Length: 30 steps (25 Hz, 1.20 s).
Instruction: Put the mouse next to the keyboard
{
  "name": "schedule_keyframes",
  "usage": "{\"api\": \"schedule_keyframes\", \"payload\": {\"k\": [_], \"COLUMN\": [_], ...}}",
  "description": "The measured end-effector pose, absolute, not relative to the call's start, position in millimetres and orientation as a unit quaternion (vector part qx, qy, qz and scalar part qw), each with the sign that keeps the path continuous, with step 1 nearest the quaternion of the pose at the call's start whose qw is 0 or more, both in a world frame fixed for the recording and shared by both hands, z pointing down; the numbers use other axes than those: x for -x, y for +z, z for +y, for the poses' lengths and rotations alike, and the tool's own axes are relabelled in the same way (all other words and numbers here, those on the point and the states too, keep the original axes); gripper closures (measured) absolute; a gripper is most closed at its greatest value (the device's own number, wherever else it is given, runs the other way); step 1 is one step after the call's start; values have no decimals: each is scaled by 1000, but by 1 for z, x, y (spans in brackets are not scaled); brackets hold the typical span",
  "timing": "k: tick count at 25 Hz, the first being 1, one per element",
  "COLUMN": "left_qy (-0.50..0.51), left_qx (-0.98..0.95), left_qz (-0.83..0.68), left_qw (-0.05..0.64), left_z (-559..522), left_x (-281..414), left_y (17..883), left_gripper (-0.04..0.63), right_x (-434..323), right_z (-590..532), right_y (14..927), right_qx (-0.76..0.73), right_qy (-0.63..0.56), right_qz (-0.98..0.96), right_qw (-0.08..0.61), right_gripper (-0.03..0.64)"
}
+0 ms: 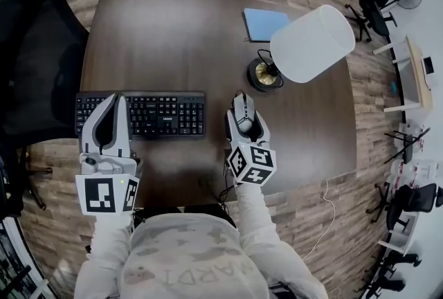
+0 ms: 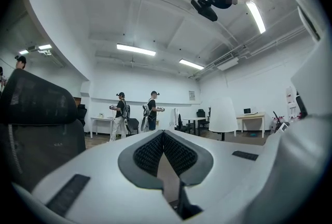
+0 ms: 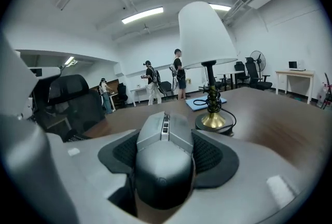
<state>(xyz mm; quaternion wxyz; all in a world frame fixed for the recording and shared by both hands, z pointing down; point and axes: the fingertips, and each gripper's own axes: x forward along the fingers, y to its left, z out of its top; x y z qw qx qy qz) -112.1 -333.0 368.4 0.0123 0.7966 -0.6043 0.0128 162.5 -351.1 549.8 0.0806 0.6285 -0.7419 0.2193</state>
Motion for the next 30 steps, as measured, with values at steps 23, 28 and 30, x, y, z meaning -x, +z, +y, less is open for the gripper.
{"api": "schedule_keyframes", "payload": {"k": [23,28,30], "left_qy": [43,45,46], "left_qx": [-753,-749,-748], "left_qz": [-656,-660,-662], "left_qw": [26,26,27], "left_z": [-326,-325,-325], "left_x": [138,141,142], "left_y": [389,391,392], "left_gripper": [588,588,588], "right_x": [-138,-135,-134], "right_z": [-371,-370,-369], "right_y": [645,655,659], "right_qx": [-591,-587,-585], "right_qy": [281,286,290], "right_qz": [-728,-721,-718], "right_qw": [205,233,243], "right_gripper": [308,308,308]}}
